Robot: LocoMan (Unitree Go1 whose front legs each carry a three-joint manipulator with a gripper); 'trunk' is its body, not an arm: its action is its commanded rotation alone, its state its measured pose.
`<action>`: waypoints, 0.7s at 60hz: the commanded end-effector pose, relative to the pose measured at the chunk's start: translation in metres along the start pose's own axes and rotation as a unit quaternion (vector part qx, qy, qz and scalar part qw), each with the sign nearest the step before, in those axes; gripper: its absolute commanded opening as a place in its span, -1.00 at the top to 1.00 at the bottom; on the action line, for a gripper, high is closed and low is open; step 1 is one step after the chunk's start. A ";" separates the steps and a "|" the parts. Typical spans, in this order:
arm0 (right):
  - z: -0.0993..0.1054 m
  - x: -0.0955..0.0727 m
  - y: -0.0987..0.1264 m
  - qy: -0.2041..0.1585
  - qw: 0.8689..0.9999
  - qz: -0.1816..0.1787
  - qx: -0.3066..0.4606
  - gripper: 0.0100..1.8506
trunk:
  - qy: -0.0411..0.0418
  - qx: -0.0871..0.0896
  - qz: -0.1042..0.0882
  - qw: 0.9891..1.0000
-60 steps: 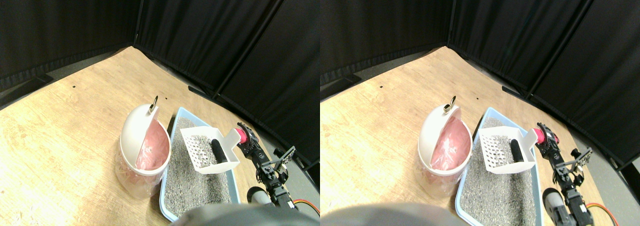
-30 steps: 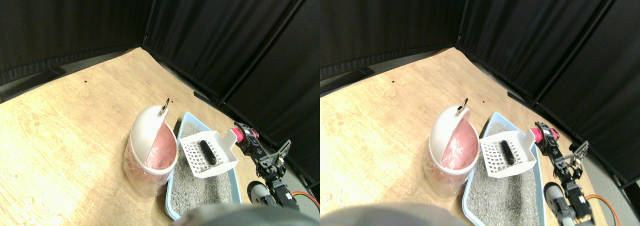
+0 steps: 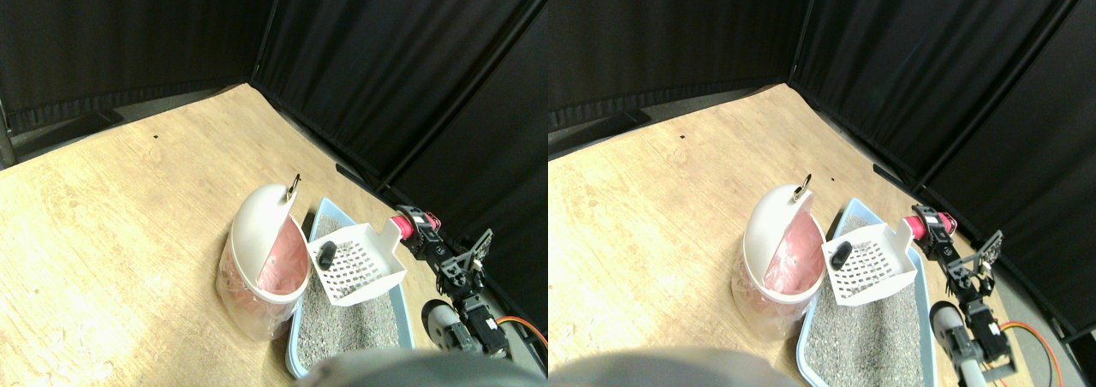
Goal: Scoop (unimanual)
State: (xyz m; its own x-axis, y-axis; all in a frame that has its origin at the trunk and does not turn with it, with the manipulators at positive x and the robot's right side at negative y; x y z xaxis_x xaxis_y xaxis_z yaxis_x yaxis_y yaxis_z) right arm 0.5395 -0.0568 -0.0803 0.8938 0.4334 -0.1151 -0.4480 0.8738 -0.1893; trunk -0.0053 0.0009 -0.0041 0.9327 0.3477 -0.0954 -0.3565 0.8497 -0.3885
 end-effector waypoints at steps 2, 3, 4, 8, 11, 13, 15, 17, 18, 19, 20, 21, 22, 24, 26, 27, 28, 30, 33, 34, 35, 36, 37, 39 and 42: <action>0.011 0.002 0.006 -0.030 0.999 0.008 -0.006 0.95 | 0.008 -0.001 0.013 1.000; 0.011 0.002 0.006 -0.030 0.999 0.008 -0.006 0.95 | 0.008 -0.002 0.014 1.000; 0.012 0.002 0.007 -0.029 1.000 0.008 -0.006 0.95 | 0.008 -0.003 0.014 1.000; 0.013 0.003 0.010 -0.032 0.999 0.020 -0.010 0.95 | 0.006 -0.005 0.015 1.000; 0.014 0.004 0.012 -0.035 0.999 0.026 -0.013 0.95 | 0.006 -0.006 0.016 1.000; 0.014 0.005 0.013 -0.032 0.999 0.027 -0.014 0.95 | 0.005 -0.008 0.017 1.000; 0.015 0.005 0.014 -0.032 0.999 0.031 -0.016 0.95 | 0.005 -0.009 0.018 1.000; 0.016 0.005 0.015 -0.030 0.999 0.031 -0.017 0.95 | 0.005 -0.009 0.018 1.000; 0.017 0.005 0.016 -0.028 0.999 0.032 -0.019 0.95 | 0.005 -0.009 0.018 1.000; 0.017 0.005 0.017 -0.027 0.999 0.033 -0.020 0.95 | 0.004 -0.010 0.019 1.000; 0.018 0.005 0.018 -0.026 0.999 0.034 -0.022 0.95 | 0.004 -0.011 0.019 1.000; 0.019 0.005 0.018 -0.025 0.999 0.034 -0.024 0.95 | 0.004 -0.011 0.019 1.000; 0.019 0.005 0.018 -0.025 0.999 0.034 -0.024 0.95 | 0.004 -0.011 0.019 1.000; 0.020 0.005 0.020 -0.024 0.999 0.034 -0.026 0.95 | 0.003 -0.013 0.020 1.000; 0.021 0.006 0.021 -0.021 0.999 0.034 -0.030 0.95 | 0.003 -0.013 0.020 1.000; 0.022 0.006 0.022 -0.020 0.999 0.033 -0.032 0.95 | 0.002 -0.014 0.020 1.000; 0.022 0.005 0.023 -0.018 0.999 0.030 -0.033 0.95 | 0.002 -0.014 0.020 1.000; 0.023 0.005 0.024 -0.017 0.999 0.030 -0.034 0.95 | 0.002 -0.014 0.021 1.000; 0.025 0.006 0.026 -0.008 0.999 0.027 -0.040 0.95 | 0.000 -0.016 0.021 1.000; 0.025 0.006 0.027 -0.007 0.999 0.027 -0.042 0.95 | 0.000 -0.016 0.021 1.000; 0.026 0.006 0.027 -0.007 0.999 0.028 -0.045 0.95 | 0.000 -0.016 0.021 1.000; 0.026 0.006 0.028 -0.005 0.998 0.028 -0.048 0.95 | 0.000 -0.017 0.022 1.000; 0.027 0.006 0.029 -0.001 0.998 0.028 -0.050 0.95 | 0.000 -0.017 0.022 1.000; 0.028 0.006 0.030 0.001 0.998 0.031 -0.059 0.95 | 0.000 -0.018 0.022 1.000; 0.029 0.006 0.031 0.007 0.997 0.031 -0.072 0.95 | 0.000 -0.019 0.023 1.000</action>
State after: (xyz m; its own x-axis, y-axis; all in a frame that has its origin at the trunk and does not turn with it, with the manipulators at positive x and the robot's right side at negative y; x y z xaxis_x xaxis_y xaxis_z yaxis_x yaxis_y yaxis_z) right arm 0.5327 -0.0265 -0.0684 0.8643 0.4697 -0.1800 -0.5030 0.8087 -0.3049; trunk -0.0043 0.0012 -0.0037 0.9236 0.3705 -0.0979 -0.3779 0.8381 -0.3933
